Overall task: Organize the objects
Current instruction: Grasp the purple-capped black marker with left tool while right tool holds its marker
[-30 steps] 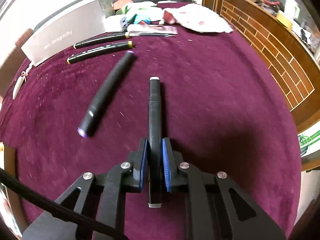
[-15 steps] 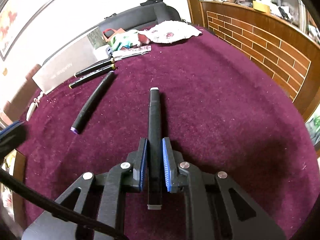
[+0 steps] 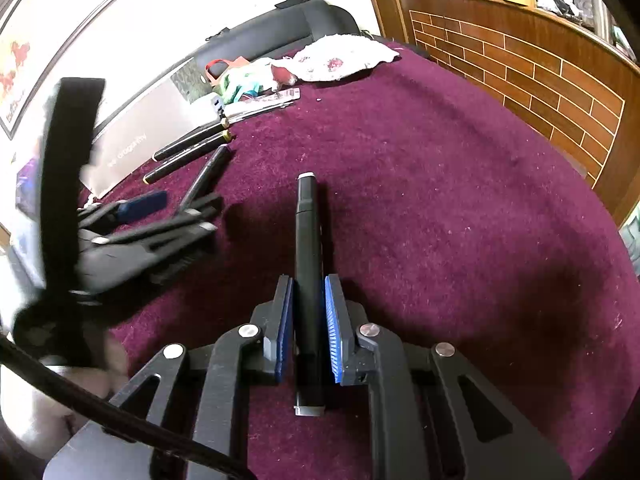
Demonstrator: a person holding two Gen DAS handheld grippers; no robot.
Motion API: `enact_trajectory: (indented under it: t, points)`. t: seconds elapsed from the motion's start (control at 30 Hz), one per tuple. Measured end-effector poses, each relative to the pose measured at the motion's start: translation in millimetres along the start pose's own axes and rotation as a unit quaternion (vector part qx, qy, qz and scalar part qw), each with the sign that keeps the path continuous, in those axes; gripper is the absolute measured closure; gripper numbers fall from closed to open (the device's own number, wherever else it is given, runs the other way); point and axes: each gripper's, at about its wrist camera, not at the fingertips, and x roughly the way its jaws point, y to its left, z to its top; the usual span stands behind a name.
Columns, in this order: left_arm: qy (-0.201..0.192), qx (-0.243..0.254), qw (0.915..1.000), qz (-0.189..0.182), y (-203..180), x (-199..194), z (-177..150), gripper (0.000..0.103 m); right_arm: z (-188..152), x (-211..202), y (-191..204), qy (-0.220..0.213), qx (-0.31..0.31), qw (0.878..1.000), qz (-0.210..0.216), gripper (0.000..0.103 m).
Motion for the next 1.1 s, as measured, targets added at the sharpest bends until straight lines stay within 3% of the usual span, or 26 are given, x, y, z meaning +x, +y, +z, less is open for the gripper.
enact_trajectory:
  t: [0.07,0.17,0.2,0.63,0.77,0.83,0.9,0.97,1.03,1.07,1.1]
  points:
    - [0.009,-0.022,0.9996,-0.018,6.5,0.0,-1.4,0.052,0.4,0.1,-0.2,0.0,0.0,1.0,0.0,0.09]
    - [0.023,-0.052,0.9963,-0.065,15.0,-2.9,-7.3,0.089,0.1,0.1,-1.1,-0.001,0.003,1.0,0.001,0.09]
    - [0.023,-0.054,0.9962,-0.065,15.4,-7.3,-12.1,0.091,0.1,0.0,-1.5,0.0,0.003,1.0,0.001,0.09]
    - [0.033,-0.117,0.9863,-0.111,22.8,-85.0,-105.6,0.092,0.3,-0.4,-2.6,0.0,0.006,1.0,0.002,0.09]
    - [0.019,-0.114,0.9896,-0.086,13.5,-84.7,-109.8,0.09,-0.9,-0.1,0.7,-0.004,-0.001,1.0,-0.007,0.09]
    - [0.014,-0.106,0.9912,-0.079,7.4,-81.9,-105.1,0.08,-1.4,0.2,3.0,-0.008,-0.007,1.0,-0.011,0.09]
    - [0.011,-0.095,0.9938,-0.057,0.5,-78.9,-100.9,0.061,-1.7,0.6,4.6,-0.011,-0.011,1.0,-0.012,0.088]
    - [0.013,-0.104,0.9932,-0.052,3.4,-76.7,-99.2,0.055,-0.9,1.5,7.5,-0.012,-0.017,1.0,-0.01,0.079]
    - [0.015,-0.121,0.9899,-0.073,11.5,-75.4,-101.2,0.057,-0.9,2.2,10.5,-0.013,-0.024,1.0,-0.01,0.075]
    - [0.016,-0.125,0.9894,-0.072,14.9,-77.0,-102.6,0.071,-0.9,2.2,9.5,-0.013,-0.024,1.0,-0.007,0.075]
    - [0.018,-0.129,0.9887,-0.074,17.5,-80.0,-104.5,0.092,-0.5,2.5,7.8,-0.013,-0.02,1.0,-0.002,0.075]
